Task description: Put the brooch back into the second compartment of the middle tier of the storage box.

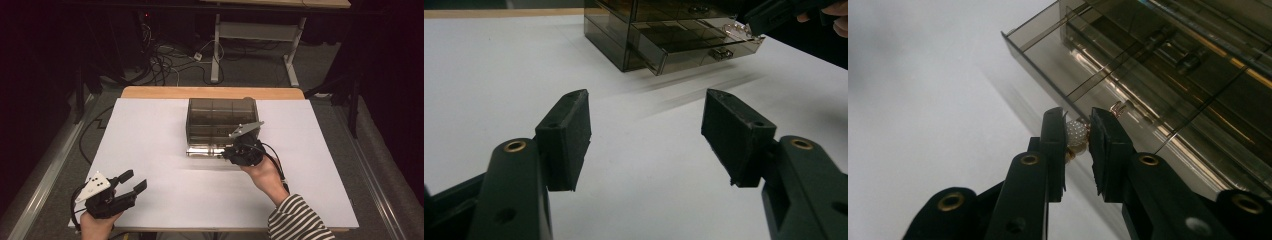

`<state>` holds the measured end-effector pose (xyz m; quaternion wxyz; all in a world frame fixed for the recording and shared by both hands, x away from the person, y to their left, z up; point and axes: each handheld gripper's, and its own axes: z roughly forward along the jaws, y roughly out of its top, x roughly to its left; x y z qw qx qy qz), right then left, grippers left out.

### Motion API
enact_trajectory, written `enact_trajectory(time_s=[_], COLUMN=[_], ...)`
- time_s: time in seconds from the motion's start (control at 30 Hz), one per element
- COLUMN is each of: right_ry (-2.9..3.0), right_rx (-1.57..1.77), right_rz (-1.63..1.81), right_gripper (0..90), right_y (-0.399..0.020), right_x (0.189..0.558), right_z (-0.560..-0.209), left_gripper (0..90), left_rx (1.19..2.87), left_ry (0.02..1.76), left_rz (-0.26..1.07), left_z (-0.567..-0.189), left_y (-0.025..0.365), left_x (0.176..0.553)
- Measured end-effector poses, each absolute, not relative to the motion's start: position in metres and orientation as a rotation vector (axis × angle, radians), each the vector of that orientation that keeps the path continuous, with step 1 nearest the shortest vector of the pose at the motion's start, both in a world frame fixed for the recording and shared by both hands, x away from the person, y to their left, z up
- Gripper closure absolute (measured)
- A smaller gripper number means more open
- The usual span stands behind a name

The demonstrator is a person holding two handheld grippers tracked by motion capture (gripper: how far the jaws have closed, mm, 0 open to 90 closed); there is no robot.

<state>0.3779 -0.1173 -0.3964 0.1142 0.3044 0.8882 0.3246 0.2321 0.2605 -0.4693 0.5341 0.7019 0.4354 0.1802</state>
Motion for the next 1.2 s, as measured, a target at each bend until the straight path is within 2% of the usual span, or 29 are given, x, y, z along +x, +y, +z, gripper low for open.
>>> enact_trajectory(time_s=[0.47, 1.2], right_ry=[2.555, 2.547], right_rx=[0.996, 1.075], right_rz=[0.926, 0.897], right_gripper=[77.4, 76.8], right_y=[-0.116, -0.103], right_x=[0.405, 0.423], right_z=[-0.401, -0.418], left_gripper=[35.5, 35.5], left_rx=[1.670, 1.669], left_ry=[1.039, 1.038], left_rz=[0.427, 0.427], left_z=[-0.469, -0.469], left_y=[0.261, 0.261], left_x=[0.232, 0.232])
